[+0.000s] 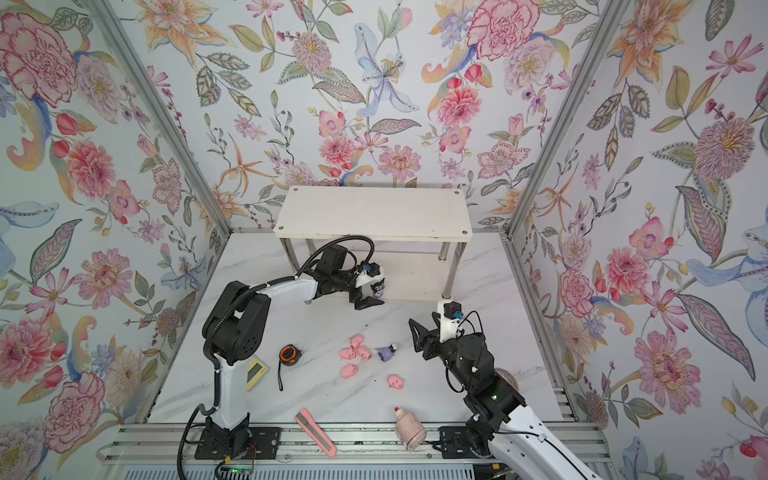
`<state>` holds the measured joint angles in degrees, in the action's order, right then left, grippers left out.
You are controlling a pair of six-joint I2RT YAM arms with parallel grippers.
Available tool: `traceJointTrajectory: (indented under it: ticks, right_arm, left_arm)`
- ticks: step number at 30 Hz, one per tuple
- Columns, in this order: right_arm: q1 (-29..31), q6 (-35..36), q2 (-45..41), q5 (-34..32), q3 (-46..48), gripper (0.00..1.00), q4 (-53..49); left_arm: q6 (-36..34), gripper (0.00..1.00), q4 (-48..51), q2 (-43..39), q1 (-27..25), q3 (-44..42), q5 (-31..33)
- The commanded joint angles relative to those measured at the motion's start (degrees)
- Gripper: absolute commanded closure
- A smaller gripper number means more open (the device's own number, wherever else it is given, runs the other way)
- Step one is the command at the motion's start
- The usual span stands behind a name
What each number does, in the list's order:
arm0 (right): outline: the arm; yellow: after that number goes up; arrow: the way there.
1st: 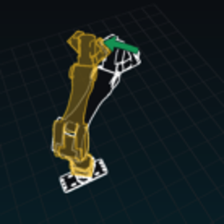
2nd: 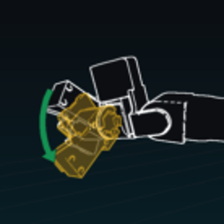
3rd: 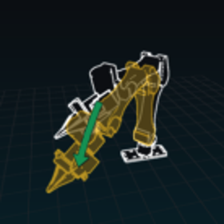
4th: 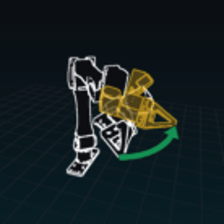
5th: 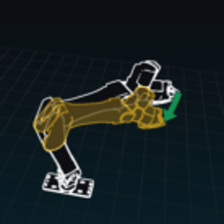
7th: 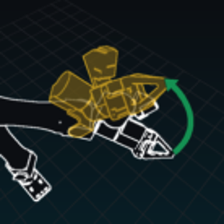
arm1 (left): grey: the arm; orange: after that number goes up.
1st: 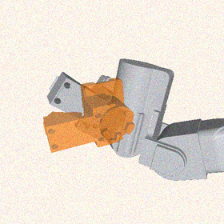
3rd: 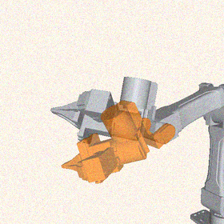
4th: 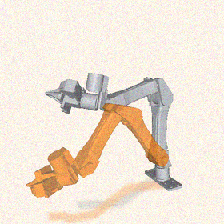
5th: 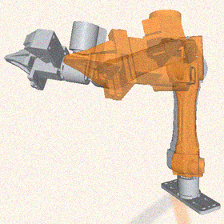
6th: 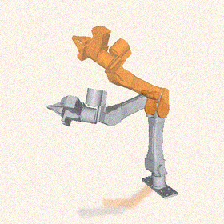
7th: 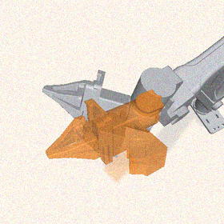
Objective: Place and organize the plastic toys onto the shelf
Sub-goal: 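Set the Kuromi figure on the lower shelf and open the left gripper, then withdraw the left gripper while the right gripper reaches toward the shelf figures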
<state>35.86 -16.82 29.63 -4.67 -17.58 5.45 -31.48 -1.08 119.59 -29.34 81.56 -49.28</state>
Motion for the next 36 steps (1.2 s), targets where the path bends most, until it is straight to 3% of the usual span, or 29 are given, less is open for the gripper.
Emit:
traceJointTrajectory:
  ticks: [1, 11, 15, 21, 23, 26, 30, 33, 36]
  right_arm:
    - [-0.26, -0.77, -0.32, 0.79, 0.95, 0.26, 0.96]
    - [-0.35, -1.27, -0.36, 1.49, 1.37, 0.26, 1.30]
    - [-0.35, -1.29, -0.02, 1.83, 1.67, 0.26, 1.97]
    - [-0.35, -1.58, 1.01, 2.42, 1.61, 0.29, 2.64]
    - [-0.41, -1.47, 2.17, 2.37, 1.15, 0.38, 2.55]
    - [-0.53, -1.32, 5.85, 2.36, -0.11, 0.63, 2.61]
    - [-0.74, -1.15, 13.93, 4.62, -2.56, 0.88, 4.44]
    - [-0.87, -0.37, 21.30, 7.56, -5.63, 1.00, 5.77]
    - [-1.37, 0.05, 28.74, 11.44, -8.72, 1.00, 8.35]
  left_arm:
    - [1.43, 0.01, -0.03, 0.36, 0.59, 1.43, -0.56]
    - [7.50, 0.01, -7.24, -7.09, 0.51, -3.56, 0.95]
    - [11.26, 0.00, -15.00, -12.85, -0.46, -9.32, 4.76]
    - [13.35, 0.01, -18.52, -19.53, -2.83, -15.22, 11.58]
    - [14.26, 0.01, -19.31, -21.59, -3.89, -17.29, 13.60]
    - [17.38, 0.01, -22.36, -25.06, -6.11, -21.53, 17.14]
    - [20.35, 0.01, -24.55, -29.33, -10.73, -26.69, 22.97]
    - [23.31, 0.01, -28.91, -33.84, -14.09, -32.18, 26.29]
    - [27.55, 0.03, -33.86, -37.92, -16.35, -38.19, 27.84]
